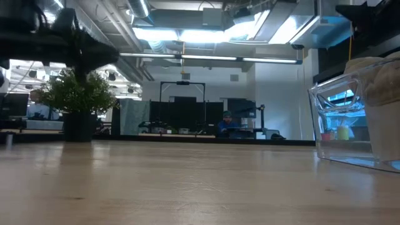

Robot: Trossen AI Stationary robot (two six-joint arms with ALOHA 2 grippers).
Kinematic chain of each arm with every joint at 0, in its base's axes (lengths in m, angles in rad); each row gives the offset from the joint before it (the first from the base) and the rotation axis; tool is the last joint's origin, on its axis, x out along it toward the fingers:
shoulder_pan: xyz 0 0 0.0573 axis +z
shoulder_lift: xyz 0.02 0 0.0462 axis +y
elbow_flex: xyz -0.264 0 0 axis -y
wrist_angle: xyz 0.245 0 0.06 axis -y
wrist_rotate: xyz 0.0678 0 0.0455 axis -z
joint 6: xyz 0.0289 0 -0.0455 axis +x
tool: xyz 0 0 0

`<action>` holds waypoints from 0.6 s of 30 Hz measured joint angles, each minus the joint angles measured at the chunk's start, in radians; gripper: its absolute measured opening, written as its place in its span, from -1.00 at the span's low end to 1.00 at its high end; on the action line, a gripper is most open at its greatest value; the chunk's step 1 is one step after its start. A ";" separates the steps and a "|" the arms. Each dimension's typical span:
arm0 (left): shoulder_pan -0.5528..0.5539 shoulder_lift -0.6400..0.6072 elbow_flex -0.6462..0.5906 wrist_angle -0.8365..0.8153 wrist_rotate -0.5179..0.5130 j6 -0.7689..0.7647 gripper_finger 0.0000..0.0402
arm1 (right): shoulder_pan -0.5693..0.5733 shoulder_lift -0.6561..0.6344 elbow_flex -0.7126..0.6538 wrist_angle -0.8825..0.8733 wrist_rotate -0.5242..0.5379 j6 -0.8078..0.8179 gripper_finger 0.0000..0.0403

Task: Pick & Place hat
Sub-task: Return to Home Position

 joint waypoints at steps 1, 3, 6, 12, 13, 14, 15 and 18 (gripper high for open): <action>-0.038 -0.025 0.000 -0.001 -0.062 0.022 -0.43 | 0.000 0.000 0.000 -0.006 0.000 0.002 0.41; -0.112 -0.080 0.000 -0.043 -0.180 0.056 -0.43 | 0.000 0.000 0.000 -0.020 0.000 0.001 0.41; -0.215 -0.149 0.000 -0.136 -0.311 0.068 -0.43 | 0.000 0.000 0.000 -0.050 0.023 0.000 0.41; -0.328 -0.205 0.002 -0.163 -0.419 0.177 -0.43 | 0.000 0.000 0.001 -0.111 0.054 0.011 0.41; -0.332 -0.205 0.003 -0.164 -0.429 0.186 -0.43 | 0.000 0.000 -0.001 -0.120 0.055 0.020 0.41; -0.332 -0.206 0.004 -0.169 -0.436 0.189 -0.43 | 0.000 0.000 -0.007 -0.116 0.055 0.024 0.41; -0.331 -0.206 0.001 -0.173 -0.438 0.189 -0.43 | 0.000 0.000 -0.017 -0.110 0.056 0.023 0.41; -0.328 -0.206 0.000 -0.186 -0.434 0.192 -0.43 | 0.000 0.000 -0.061 -0.063 0.055 0.008 0.41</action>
